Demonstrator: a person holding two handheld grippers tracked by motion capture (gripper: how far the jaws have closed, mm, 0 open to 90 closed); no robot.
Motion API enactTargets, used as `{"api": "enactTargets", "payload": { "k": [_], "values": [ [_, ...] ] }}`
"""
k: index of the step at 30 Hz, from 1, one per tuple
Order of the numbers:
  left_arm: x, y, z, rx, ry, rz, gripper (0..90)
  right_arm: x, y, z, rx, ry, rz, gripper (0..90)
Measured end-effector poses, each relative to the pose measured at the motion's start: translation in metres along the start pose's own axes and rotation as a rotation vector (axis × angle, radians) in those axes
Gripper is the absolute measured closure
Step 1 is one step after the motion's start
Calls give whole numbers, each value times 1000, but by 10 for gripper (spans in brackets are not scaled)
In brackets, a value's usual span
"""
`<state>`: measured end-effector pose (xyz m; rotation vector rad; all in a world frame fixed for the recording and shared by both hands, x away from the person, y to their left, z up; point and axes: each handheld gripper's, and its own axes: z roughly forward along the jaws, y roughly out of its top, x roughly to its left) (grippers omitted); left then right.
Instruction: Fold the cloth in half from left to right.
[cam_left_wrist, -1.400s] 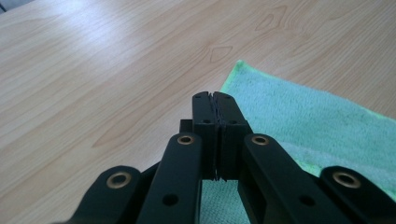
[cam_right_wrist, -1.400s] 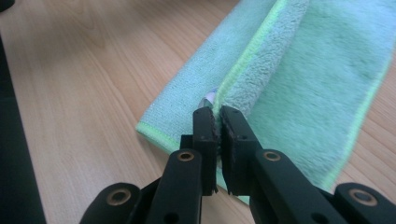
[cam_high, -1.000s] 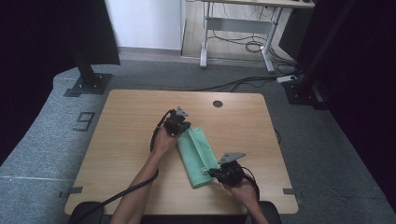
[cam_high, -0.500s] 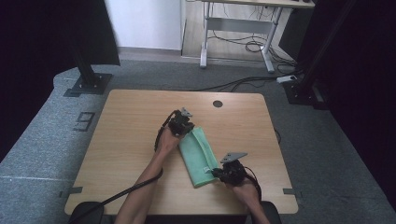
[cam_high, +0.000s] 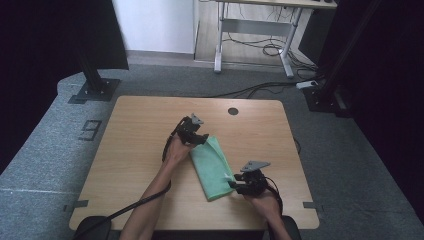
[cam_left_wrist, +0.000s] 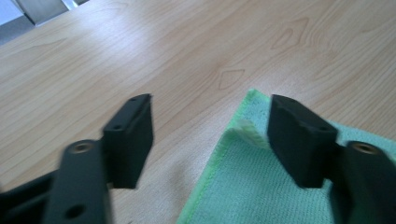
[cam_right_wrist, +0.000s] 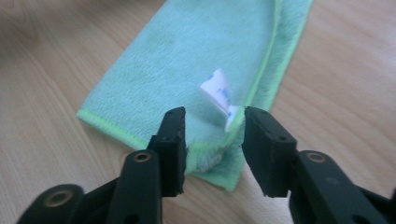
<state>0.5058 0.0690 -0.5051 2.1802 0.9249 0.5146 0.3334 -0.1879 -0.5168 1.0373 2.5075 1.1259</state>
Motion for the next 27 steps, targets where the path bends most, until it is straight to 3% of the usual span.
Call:
{"api": "enactTargets", "payload": {
  "k": [8,12,27],
  "values": [
    [7,-4,-13,-30,20,-46,141,-8,2,-3,-18,-48,11,470],
    [11,-5,-20,-54,19,-70,137,-8,2,-3,-14,-51,7,465],
    [18,5,-33,-111,4,-85,138,-10,1,-2,-3,-49,5,481]
  ]
}}
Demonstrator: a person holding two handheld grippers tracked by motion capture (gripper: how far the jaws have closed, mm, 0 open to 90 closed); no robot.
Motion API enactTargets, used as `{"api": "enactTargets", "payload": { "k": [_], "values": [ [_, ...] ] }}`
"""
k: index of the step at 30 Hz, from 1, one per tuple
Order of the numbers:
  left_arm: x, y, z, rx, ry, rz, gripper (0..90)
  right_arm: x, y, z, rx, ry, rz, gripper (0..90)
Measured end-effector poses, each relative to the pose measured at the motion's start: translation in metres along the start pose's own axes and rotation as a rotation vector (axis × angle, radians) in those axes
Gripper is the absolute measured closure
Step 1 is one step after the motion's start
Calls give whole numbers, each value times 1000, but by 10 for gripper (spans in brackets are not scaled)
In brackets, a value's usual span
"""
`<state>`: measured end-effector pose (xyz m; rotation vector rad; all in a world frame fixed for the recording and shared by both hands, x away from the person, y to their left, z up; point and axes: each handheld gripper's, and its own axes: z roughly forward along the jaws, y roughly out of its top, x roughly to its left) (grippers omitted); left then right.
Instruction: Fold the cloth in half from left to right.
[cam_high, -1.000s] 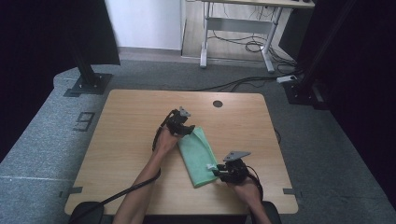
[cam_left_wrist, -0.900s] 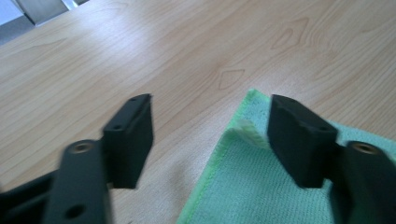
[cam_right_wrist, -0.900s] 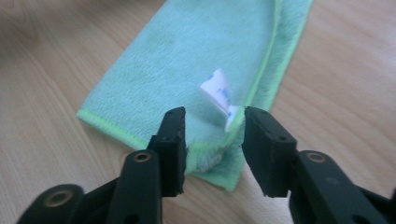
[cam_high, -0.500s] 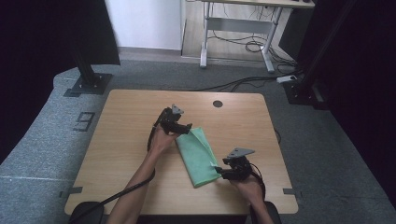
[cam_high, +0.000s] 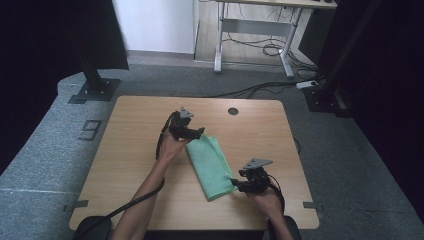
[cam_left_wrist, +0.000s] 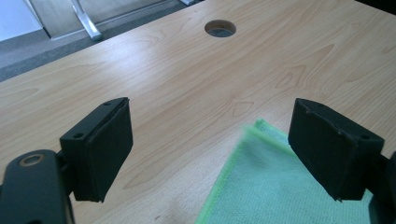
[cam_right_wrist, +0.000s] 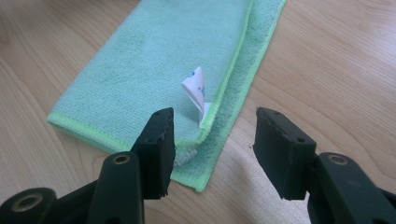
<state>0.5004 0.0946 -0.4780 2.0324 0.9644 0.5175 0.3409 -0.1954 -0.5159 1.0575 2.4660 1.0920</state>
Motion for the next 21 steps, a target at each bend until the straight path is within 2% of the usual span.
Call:
{"api": "enactTargets", "payload": {
  "k": [6,8,12,14,17,21],
  "values": [
    [-3,-4,4,28,13,21,145,2,1,1,10,46,1,601],
    [-5,-7,5,46,17,36,158,2,1,1,7,54,7,604],
    [-8,-11,12,75,-8,51,242,6,4,1,-3,59,1,552],
    [-10,-12,18,87,-14,64,288,8,3,3,16,53,-7,553],
    [-13,-13,28,109,-16,88,370,8,1,8,44,51,-9,601],
    [-12,-22,44,131,-28,54,428,8,-1,12,71,60,-8,670]
  ]
}}
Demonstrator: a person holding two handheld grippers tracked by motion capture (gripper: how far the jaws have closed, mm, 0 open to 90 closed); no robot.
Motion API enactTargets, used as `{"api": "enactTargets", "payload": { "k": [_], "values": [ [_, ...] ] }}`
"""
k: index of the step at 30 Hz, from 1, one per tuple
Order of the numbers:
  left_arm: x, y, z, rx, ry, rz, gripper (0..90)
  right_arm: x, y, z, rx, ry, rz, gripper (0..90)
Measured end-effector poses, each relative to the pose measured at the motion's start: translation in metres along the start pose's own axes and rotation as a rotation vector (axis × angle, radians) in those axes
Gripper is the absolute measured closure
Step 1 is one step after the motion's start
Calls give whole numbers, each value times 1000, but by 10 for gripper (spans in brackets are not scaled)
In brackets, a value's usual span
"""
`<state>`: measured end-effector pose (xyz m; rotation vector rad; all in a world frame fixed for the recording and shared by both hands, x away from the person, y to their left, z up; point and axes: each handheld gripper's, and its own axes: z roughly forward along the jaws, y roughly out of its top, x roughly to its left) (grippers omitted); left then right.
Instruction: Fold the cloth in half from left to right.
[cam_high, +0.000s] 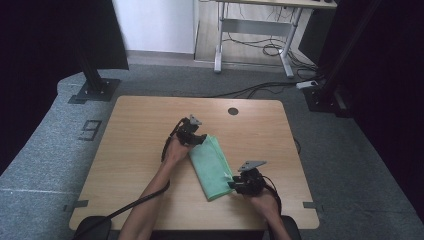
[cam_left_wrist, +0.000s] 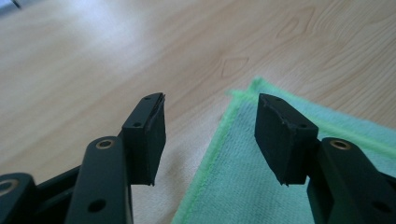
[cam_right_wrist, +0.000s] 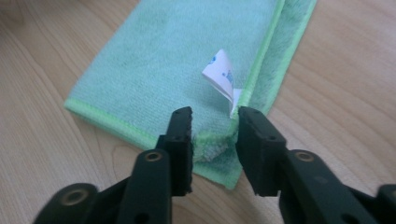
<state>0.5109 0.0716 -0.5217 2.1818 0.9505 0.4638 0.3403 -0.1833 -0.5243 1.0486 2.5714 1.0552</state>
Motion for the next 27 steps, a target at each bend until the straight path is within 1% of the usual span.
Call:
{"api": "enactTargets", "payload": {
  "k": [1,3,5,9,10,11,12,14,15,16,21,24,27],
  "values": [
    [0,-2,4,9,1,3,434,1,0,1,6,3,-4,698],
    [-1,-6,10,26,-3,3,476,2,-1,3,18,6,-11,750],
    [-2,-9,12,35,-9,6,547,3,-1,3,26,5,-12,792],
    [-4,-10,13,39,-42,19,734,4,0,3,21,5,-16,840],
    [-5,-10,14,40,-43,22,784,4,0,3,20,5,-16,845],
    [-6,-10,13,45,-42,36,822,5,0,3,19,7,-15,847],
    [-6,-9,13,47,-43,41,852,5,0,2,14,8,-16,850],
    [-6,-8,10,34,-45,44,872,5,1,1,5,9,-17,853],
    [-6,-7,9,21,-45,39,876,6,1,-1,1,10,-11,853],
    [-5,-5,6,12,-56,31,878,6,2,-3,-7,12,-10,852],
    [-5,3,1,-8,-61,46,886,5,3,-11,-37,11,-6,853],
    [-7,5,0,-26,-69,43,886,4,2,-14,-42,8,-3,853],
    [-9,6,2,-24,-72,43,885,3,1,-18,-44,7,5,853]
  ]
}}
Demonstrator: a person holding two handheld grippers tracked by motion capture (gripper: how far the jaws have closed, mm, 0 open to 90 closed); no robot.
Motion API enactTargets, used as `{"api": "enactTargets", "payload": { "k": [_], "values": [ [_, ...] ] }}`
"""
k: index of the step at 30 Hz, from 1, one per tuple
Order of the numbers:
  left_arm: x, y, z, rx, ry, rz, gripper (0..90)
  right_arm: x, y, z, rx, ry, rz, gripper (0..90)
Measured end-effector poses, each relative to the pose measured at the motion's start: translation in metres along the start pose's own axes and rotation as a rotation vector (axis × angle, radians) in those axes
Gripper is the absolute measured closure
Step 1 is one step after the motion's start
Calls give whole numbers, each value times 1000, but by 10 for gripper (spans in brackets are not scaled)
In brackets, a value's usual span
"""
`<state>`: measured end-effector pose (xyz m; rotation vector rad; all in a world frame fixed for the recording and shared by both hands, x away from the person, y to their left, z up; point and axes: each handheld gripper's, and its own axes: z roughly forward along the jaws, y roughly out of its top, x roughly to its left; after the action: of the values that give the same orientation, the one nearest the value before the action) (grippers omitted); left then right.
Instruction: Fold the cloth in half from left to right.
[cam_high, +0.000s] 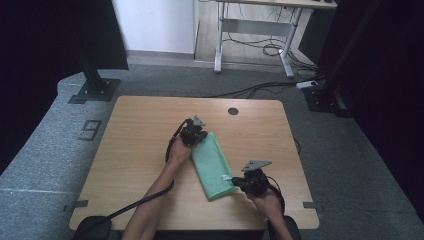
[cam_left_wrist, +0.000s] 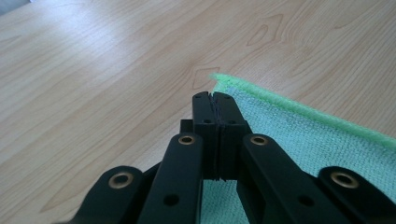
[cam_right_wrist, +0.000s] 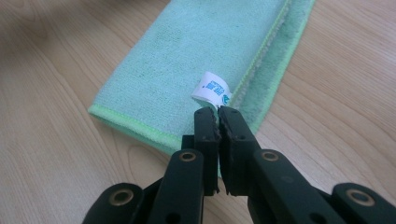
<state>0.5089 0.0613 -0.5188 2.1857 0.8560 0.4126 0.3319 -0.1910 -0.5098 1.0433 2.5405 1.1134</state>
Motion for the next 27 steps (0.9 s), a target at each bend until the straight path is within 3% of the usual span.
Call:
{"api": "enactTargets", "payload": {
  "k": [8,11,13,15,19,21,27],
  "values": [
    [-3,-6,16,46,9,-12,861,-8,-7,4,46,-17,15,850],
    [-4,-7,18,45,37,-14,746,-11,-10,9,80,-33,13,844],
    [-4,-6,14,27,60,-12,594,-13,-12,10,95,-41,21,829],
    [-4,-2,8,7,73,-7,500,-14,-12,9,92,-48,20,793],
    [-5,5,-9,-17,71,-18,284,-14,-9,2,57,-86,22,631],
    [-8,4,-22,-38,61,-30,240,-15,-7,-1,39,-100,17,565],
    [-19,-18,-46,-13,65,-22,154,-18,1,-5,17,-134,-2,433]
  ]
}}
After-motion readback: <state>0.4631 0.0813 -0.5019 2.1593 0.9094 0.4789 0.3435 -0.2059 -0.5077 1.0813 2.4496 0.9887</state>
